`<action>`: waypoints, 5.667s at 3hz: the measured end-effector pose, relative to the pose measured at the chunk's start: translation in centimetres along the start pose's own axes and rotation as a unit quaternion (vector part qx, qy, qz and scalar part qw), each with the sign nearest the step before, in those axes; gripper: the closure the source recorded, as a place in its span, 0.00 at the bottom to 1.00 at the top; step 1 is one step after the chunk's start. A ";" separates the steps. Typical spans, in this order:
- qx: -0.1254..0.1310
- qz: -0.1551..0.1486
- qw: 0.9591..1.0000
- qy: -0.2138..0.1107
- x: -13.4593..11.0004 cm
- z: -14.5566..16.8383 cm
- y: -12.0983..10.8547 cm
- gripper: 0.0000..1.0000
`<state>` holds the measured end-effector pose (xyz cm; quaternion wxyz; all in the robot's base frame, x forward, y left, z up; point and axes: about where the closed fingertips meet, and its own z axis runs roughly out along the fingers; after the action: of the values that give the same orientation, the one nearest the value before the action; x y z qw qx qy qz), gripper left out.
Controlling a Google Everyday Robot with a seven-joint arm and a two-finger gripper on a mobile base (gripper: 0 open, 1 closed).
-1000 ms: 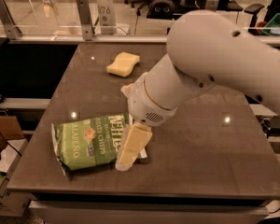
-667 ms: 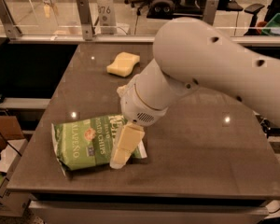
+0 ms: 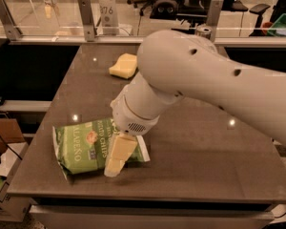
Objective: Move green jalapeno chip bag near redbull can
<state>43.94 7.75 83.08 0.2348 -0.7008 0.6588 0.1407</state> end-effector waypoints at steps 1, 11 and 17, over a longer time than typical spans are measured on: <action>-0.008 -0.005 1.000 0.019 -0.3 0.5 0.6 0.25; 0.256 0.092 0.961 0.054 20.2 -19.5 -16.7 1.00; 0.249 0.017 0.964 0.091 26.3 -17.1 -22.1 0.00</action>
Offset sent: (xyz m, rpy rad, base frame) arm -0.0078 -0.0039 0.0053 -0.0621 0.0224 0.0113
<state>66.32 -23.14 87.50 0.3380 -0.6189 0.7035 -0.0884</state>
